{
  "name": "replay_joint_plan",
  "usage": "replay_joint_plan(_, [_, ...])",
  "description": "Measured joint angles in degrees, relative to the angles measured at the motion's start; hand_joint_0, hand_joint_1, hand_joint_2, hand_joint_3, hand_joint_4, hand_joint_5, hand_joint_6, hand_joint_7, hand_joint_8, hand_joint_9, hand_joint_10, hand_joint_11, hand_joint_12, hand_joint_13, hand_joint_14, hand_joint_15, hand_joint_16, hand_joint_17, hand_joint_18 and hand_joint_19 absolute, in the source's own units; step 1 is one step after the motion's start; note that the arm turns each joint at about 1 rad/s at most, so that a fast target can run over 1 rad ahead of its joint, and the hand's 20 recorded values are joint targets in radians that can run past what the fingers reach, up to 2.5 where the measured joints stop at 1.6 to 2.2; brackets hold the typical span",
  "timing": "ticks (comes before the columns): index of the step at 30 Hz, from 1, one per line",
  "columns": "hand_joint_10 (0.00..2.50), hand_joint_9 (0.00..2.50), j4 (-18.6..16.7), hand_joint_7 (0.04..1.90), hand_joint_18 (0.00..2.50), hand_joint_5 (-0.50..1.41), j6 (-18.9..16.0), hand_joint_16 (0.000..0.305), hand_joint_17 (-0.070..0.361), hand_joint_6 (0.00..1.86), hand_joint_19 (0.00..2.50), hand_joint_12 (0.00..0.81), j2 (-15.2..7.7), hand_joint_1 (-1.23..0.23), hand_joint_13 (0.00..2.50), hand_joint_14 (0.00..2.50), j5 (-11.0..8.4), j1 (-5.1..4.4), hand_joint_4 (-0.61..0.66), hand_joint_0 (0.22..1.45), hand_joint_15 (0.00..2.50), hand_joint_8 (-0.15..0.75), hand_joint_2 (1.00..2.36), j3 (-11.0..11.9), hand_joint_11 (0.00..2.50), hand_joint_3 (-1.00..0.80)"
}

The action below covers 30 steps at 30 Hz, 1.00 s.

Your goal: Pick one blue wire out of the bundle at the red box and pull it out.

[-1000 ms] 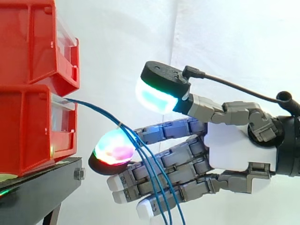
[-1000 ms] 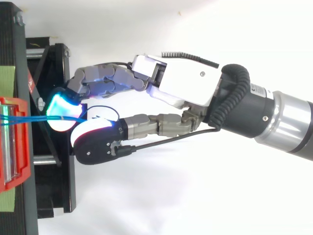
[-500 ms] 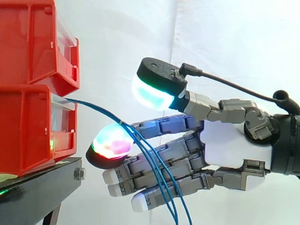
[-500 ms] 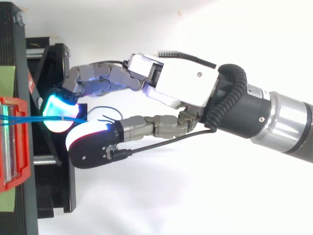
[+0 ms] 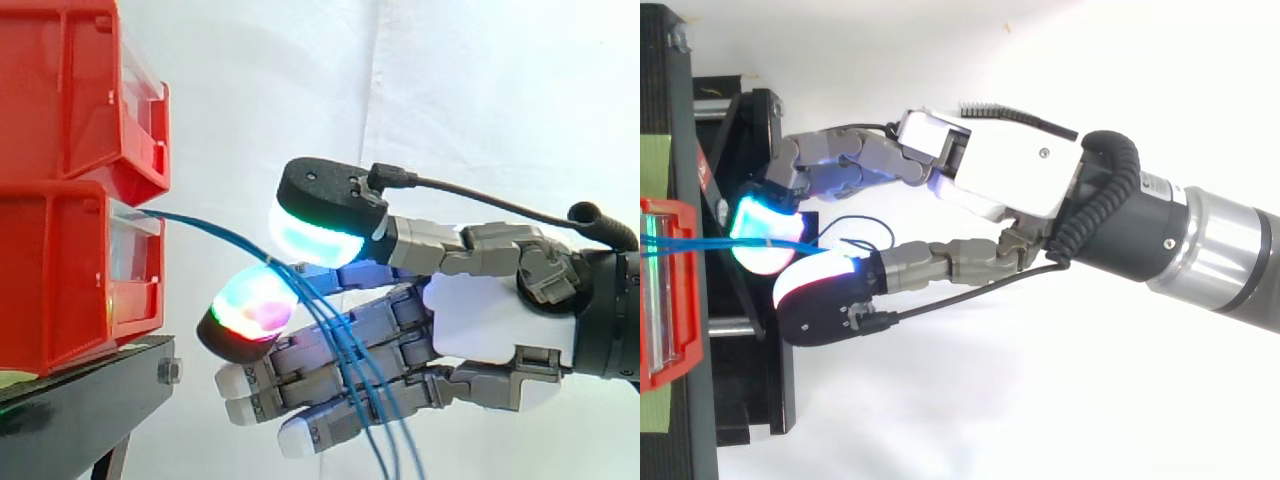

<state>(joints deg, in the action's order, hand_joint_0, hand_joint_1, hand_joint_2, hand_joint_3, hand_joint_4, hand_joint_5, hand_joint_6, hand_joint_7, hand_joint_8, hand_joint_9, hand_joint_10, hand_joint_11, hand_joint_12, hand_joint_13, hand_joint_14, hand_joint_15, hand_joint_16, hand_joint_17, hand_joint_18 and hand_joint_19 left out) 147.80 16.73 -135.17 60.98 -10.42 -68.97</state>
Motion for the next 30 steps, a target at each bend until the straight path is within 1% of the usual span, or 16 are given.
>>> replay_joint_plan(9, [0.01, 0.68, 1.2, 1.15, 0.60, -0.14, -0.1, 0.058, 0.130, 0.62, 0.41, 0.431, 0.0, -0.64, 0.46, 0.00, 0.10, 0.33, 0.33, 0.60, 0.11, 0.361, 1.01, 1.3, 0.24, -0.31])
replay_joint_plan(13, [0.01, 0.69, 1.6, 1.16, 0.60, -0.13, 0.0, 0.058, 0.130, 0.61, 0.42, 0.432, 0.0, -0.60, 0.46, 0.00, 0.13, 0.44, 0.34, 0.59, 0.11, 0.368, 1.01, 1.8, 0.25, -0.33])
replay_joint_plan(18, [0.01, 0.71, 2.2, 1.21, 0.60, -0.12, 0.0, 0.058, 0.130, 0.61, 0.42, 0.432, 0.0, -0.58, 0.47, 0.00, 0.27, 0.54, 0.34, 0.60, 0.12, 0.371, 1.02, 2.2, 0.24, -0.31])
replay_joint_plan(24, [0.01, 0.71, 2.7, 1.18, 0.61, -0.12, -0.1, 0.058, 0.130, 0.65, 0.42, 0.434, 0.0, -0.57, 0.48, 0.00, 0.38, 0.60, 0.37, 0.60, 0.13, 0.374, 1.02, 2.3, 0.25, -0.30])
replay_joint_plan(30, [0.01, 0.72, 3.4, 1.18, 0.61, -0.12, -0.1, 0.058, 0.130, 0.64, 0.42, 0.434, 0.0, -0.56, 0.48, 0.00, 0.43, 0.80, 0.37, 0.61, 0.13, 0.376, 1.02, 2.3, 0.24, -0.22])
